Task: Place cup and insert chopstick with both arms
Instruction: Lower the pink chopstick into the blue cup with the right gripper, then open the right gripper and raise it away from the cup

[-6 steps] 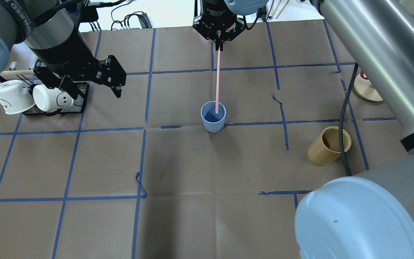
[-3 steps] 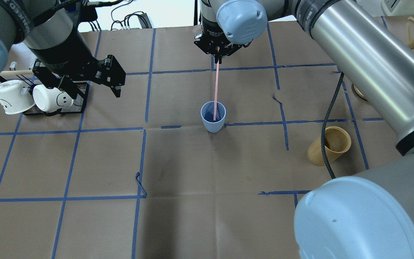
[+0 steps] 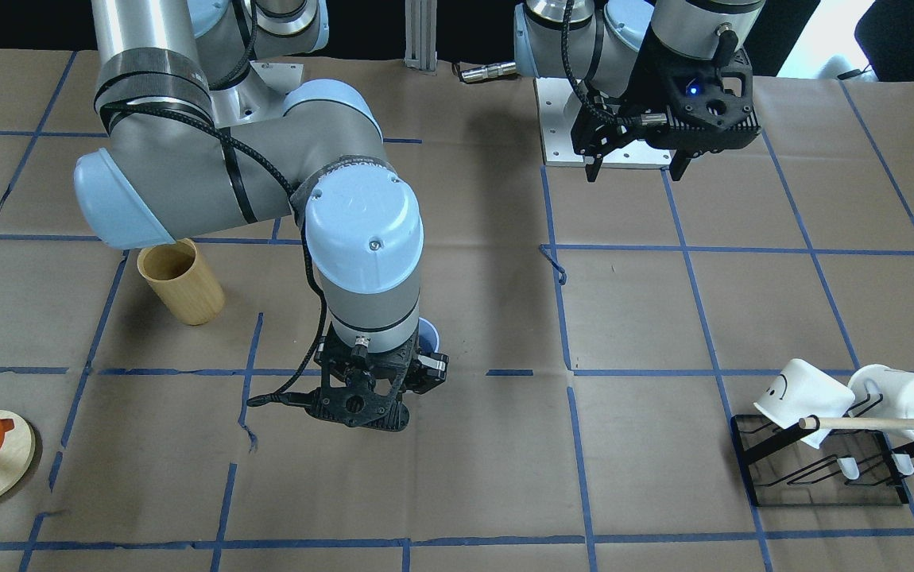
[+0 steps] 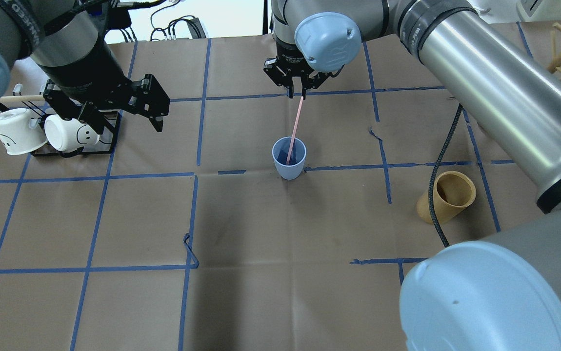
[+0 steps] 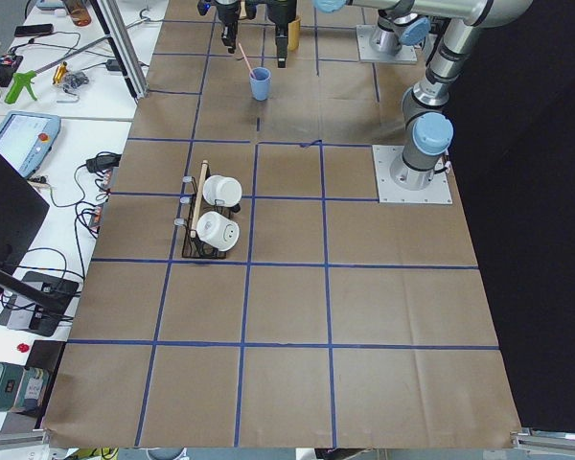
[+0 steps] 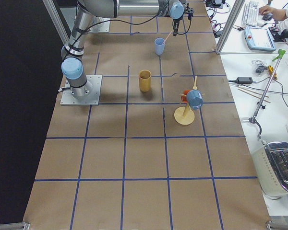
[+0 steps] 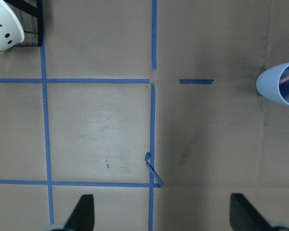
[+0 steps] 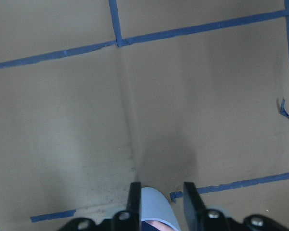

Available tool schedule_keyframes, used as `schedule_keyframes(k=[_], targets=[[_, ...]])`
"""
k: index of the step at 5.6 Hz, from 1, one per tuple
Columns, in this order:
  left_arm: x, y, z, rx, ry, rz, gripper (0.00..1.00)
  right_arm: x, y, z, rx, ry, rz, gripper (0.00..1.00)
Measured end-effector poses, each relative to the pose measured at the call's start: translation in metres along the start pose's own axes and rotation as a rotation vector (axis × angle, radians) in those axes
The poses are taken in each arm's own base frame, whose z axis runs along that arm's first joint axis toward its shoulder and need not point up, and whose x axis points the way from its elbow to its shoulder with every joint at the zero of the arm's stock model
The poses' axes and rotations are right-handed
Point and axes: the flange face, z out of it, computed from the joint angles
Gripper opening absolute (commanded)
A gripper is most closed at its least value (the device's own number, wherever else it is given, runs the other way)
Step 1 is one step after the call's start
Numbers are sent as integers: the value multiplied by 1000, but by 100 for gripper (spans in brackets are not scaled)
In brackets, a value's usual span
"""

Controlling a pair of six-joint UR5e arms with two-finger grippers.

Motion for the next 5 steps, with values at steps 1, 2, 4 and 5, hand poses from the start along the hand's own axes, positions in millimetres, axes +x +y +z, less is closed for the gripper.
schedule_keyframes(k=[1, 2, 4, 5], targets=[[0, 0, 0, 0, -1, 0, 99, 4, -1, -24, 39, -18, 8, 100], [-1, 0, 0, 0, -2, 0, 99, 16, 3, -59, 53, -17, 17, 100], [-1, -1, 1, -3, -1, -1, 99, 83, 20, -127, -21, 28, 66, 100], [-1, -1, 1, -3, 0, -2, 99, 137, 29, -160, -72, 49, 110, 100]])
